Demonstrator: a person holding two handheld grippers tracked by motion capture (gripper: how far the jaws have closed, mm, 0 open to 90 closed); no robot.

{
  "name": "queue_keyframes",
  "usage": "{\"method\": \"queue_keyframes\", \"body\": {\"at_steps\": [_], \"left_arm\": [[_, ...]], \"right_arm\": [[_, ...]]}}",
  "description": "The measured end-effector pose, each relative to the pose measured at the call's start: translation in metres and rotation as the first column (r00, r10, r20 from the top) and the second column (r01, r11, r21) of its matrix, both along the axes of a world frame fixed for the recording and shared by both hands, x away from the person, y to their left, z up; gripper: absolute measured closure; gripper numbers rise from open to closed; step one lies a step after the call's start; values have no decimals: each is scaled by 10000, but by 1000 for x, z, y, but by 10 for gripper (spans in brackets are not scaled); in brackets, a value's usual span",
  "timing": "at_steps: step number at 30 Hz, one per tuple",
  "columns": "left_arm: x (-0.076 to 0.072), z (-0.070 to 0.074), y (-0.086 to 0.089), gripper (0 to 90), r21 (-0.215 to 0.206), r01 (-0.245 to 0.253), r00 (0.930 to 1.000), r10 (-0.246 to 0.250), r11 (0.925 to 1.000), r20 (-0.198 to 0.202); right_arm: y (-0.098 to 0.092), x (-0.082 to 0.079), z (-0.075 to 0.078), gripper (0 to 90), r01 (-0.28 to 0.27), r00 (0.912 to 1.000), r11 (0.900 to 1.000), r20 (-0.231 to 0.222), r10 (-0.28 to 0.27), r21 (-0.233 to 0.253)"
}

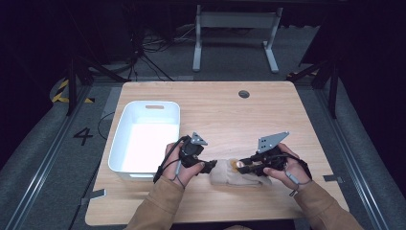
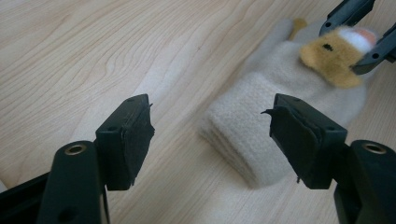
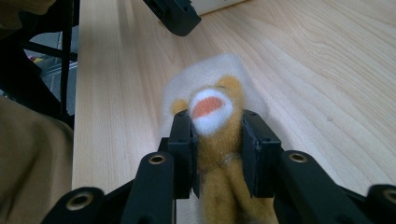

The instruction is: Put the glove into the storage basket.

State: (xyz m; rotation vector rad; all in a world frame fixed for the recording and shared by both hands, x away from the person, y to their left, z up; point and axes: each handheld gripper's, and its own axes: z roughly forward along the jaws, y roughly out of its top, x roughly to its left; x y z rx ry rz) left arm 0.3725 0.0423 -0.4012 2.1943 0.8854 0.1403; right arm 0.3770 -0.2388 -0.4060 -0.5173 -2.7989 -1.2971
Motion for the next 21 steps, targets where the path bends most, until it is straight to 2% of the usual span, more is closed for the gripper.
{"method": "queue_keyframes", "body": {"at_steps": [6, 10, 14, 15, 17, 18, 19, 20, 21], "left_arm": [[0, -1, 0, 304, 29, 52, 10000, -52, 10000, -25], [0, -1, -1, 304, 33, 69, 10000, -69, 10000, -32], [-1, -2, -3, 304, 62, 122, 9999, -122, 9999, -43], [-1, -2, -3, 304, 56, 134, 9999, -134, 9999, -62], [-1, -3, -4, 304, 81, 144, 9999, -144, 9999, -51], [0, -3, -4, 303, 102, 179, 9998, -178, 9998, -60], [0, -3, -4, 303, 97, 193, 9998, -192, 9998, -80], [0, -3, -4, 301, 124, 226, 9997, -225, 9997, -90], [-1, -3, -5, 301, 105, 256, 9996, -255, 9996, -128]], "right_arm": [[0, 3, -5, 689, 59, 9999, 9994, -83, -62, -337], [1, 4, -9, 681, 145, 9998, 9965, 174, -131, -828], [2, 4, -13, 668, 185, 9997, 9945, 199, -166, -1035], [2, 5, -14, 660, 175, 9994, 9934, 331, -138, -1137], [4, 4, -15, 637, 239, 9987, 9916, 466, -181, -1275], [5, 4, -17, 547, 369, 9972, 9904, 689, -279, -1332], [5, 4, -17, 547, 369, 9972, 9904, 689, -279, -1332], [6, 3, -17, 455, 525, 9965, 9930, 699, -452, -1060], [6, 3, -17, 455, 525, 9965, 9930, 699, -452, -1060]]}}
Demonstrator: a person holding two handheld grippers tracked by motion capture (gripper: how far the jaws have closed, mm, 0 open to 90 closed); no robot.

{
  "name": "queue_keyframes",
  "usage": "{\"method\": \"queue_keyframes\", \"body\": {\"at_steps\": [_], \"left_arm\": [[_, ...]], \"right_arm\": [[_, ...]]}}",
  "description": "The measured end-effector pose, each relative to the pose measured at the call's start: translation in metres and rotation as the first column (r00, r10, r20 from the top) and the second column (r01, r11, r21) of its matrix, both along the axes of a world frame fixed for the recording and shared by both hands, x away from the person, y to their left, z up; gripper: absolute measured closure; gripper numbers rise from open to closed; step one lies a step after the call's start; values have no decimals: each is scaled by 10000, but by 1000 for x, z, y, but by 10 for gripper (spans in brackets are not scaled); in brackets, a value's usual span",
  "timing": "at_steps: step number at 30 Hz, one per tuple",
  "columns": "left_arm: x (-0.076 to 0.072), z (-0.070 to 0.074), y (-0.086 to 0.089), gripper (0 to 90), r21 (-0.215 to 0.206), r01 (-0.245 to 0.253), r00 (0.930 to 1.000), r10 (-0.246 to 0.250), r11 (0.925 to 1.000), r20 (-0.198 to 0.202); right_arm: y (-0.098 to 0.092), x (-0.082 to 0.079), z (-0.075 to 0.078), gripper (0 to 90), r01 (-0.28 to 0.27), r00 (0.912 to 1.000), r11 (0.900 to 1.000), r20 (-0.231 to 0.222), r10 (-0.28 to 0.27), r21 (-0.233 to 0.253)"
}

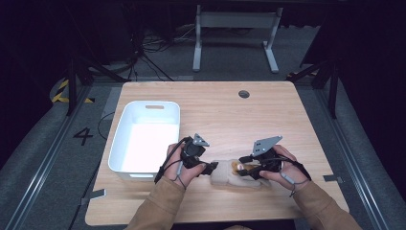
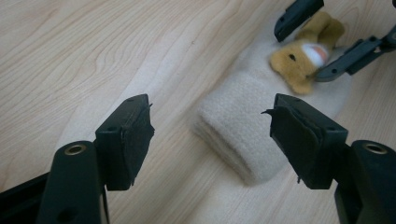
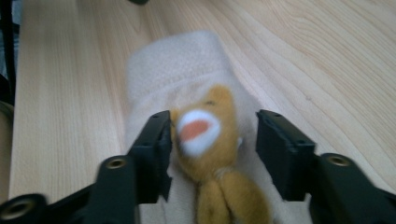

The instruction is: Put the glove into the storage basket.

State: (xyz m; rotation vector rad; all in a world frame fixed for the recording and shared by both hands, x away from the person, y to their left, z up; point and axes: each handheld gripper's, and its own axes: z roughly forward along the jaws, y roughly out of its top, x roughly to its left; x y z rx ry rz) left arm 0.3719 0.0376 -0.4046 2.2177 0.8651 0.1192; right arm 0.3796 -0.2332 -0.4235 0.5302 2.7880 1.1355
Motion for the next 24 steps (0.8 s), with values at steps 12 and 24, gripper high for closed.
{"method": "queue_keyframes", "body": {"at_steps": [12, 24], "left_arm": [[3, 3, -7, 273, -48, 374, 9993, -374, 9993, -21], [7, 8, -14, 267, -226, 722, 9974, -723, 9971, -13]], "right_arm": [[-20, 0, 15, 396, 806, 9953, 9902, 446, -862, 1137], [-54, 3, 25, 380, 2939, 9453, 9546, 1329, -2979, 496]]}}
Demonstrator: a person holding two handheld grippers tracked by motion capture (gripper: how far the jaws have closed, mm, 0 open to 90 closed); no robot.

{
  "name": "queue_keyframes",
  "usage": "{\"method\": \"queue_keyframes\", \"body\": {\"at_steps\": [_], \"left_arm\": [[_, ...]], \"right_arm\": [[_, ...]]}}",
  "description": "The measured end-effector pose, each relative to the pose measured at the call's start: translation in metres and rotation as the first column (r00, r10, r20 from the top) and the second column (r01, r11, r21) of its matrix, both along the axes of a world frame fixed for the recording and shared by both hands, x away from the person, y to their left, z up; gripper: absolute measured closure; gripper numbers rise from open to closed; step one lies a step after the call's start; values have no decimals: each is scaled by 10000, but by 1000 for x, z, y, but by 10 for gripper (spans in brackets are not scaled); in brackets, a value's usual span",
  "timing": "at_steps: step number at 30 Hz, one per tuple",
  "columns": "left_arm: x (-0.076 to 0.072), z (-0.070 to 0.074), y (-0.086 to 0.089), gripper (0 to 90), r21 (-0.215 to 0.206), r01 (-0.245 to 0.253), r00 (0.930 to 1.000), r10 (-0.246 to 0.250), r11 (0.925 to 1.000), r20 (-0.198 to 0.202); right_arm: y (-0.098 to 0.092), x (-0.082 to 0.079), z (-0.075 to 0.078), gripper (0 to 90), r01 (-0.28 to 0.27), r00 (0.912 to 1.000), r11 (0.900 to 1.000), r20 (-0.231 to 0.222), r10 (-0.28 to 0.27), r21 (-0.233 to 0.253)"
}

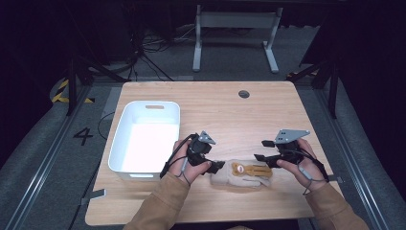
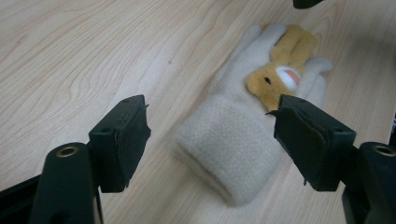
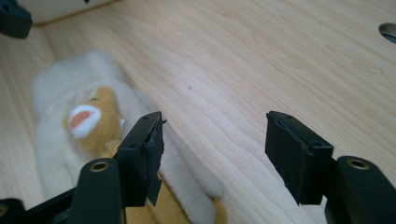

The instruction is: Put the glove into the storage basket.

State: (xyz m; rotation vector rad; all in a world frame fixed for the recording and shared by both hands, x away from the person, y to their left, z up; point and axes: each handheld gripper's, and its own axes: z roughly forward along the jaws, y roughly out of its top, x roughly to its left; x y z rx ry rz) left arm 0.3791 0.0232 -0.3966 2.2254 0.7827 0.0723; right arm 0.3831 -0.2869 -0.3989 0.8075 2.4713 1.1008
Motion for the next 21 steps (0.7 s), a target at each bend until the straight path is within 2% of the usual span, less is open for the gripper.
{"method": "queue_keyframes", "body": {"at_steps": [2, 7, 9, 11, 13, 16, 18, 21], "left_arm": [[0, 0, -1, 266, -1, 10, 10000, -10, 10000, 9], [1, 0, -2, 262, -12, 81, 10000, -81, 10000, 40], [1, 0, -2, 273, -26, 164, 9999, -164, 9999, 9], [1, 1, -2, 306, -146, 304, 9995, -306, 9994, -85], [2, 1, -3, 296, -214, 365, 9993, -367, 9991, -107], [3, 1, -4, 270, -198, 403, 9990, -406, 9990, -172], [4, 0, -6, 266, -187, 431, 9990, -433, 9989, -106], [5, 0, -9, 266, -3, 406, 9992, -406, 9992, 0]], "right_arm": [[-7, 0, 1, 372, 225, 9997, 9987, -12, -225, 450], [-26, 5, 1, 284, 824, 9957, 9927, -507, -782, 879], [-34, 7, 0, 235, 1134, 9923, 9886, -615, -1077, 993], [-41, 8, -1, 210, 1367, 9901, 9839, -480, -1320, 1149], [-48, 10, -2, 175, 1811, 9829, 9747, -566, -1750, 1311], [-57, 12, -3, 171, 2617, 9647, 9537, -711, -2537, 1482], [-62, 11, -3, 226, 2770, 9604, 9497, -724, -2690, 1459], [-70, 10, -4, 317, 3066, 9518, 9420, -481, -3028, 1367]]}}
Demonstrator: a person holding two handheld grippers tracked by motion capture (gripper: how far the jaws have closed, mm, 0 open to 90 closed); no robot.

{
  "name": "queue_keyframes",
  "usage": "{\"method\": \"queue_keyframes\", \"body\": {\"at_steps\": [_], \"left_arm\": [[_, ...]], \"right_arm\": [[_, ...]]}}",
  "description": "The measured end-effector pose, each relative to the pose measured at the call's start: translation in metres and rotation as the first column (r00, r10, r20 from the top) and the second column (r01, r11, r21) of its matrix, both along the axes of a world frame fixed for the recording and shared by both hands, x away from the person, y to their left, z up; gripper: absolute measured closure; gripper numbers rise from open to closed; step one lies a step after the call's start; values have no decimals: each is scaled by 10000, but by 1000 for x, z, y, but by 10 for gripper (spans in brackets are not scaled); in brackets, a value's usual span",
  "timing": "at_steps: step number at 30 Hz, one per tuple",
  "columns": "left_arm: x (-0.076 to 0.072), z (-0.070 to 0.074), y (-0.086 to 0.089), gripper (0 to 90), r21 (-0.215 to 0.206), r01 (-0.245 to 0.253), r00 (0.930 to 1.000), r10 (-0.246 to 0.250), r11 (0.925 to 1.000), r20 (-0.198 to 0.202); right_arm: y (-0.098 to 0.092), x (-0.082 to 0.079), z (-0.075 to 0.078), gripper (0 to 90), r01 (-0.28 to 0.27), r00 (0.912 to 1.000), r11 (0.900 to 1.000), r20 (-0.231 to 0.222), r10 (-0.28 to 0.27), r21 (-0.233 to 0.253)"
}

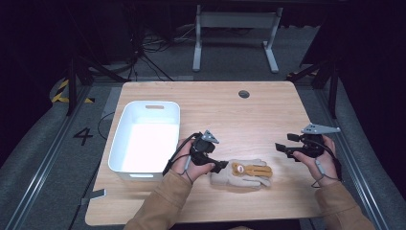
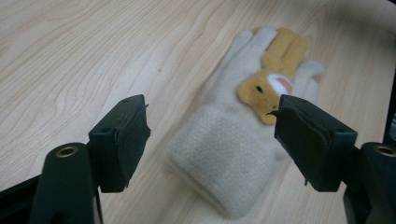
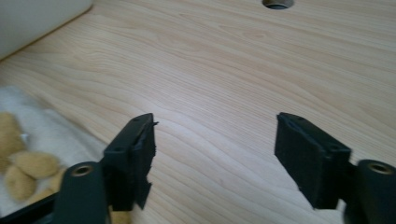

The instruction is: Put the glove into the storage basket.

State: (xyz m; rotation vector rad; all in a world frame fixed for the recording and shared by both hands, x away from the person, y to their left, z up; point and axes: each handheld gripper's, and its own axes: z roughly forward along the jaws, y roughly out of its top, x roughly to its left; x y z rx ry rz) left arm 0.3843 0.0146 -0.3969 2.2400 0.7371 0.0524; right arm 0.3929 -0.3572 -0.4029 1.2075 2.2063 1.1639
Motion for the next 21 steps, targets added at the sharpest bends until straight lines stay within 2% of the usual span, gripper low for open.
{"method": "queue_keyframes", "body": {"at_steps": [4, 6, 7, 13, 15, 18, 21], "left_arm": [[1, 0, -1, 273, 81, -95, 9999, 94, 9999, 110], [2, -1, -3, 275, 178, -4, 9998, 0, 9998, 209], [2, -2, -3, 276, 264, 95, 9996, -102, 9996, 263], [1, -2, -9, 266, 160, 481, 9985, -485, 9987, 264], [1, -2, -10, 260, 161, 671, 9975, -674, 9976, 205], [0, -3, -12, 245, 387, 1112, 9935, -1121, 9930, 212], [0, -3, -15, 235, 379, 1274, 9916, -1281, 9911, 172]], "right_arm": [[-14, 0, -5, 396, 434, 9989, 9991, -192, -434, 8], [-20, 1, -10, 418, 531, 9973, 9985, -511, -536, -117], [-22, 2, -12, 420, 536, 9960, 9983, -701, -550, -207], [-31, 6, -20, 425, 661, 9920, 9967, -1051, -706, -462], [-34, 6, -22, 425, 726, 9901, 9963, -1166, -775, -456], [-38, 8, -24, 421, 749, 9888, 9964, -1261, -795, -405], [-39, 9, -26, 405, 600, 9862, 9978, -1532, -634, -267]]}}
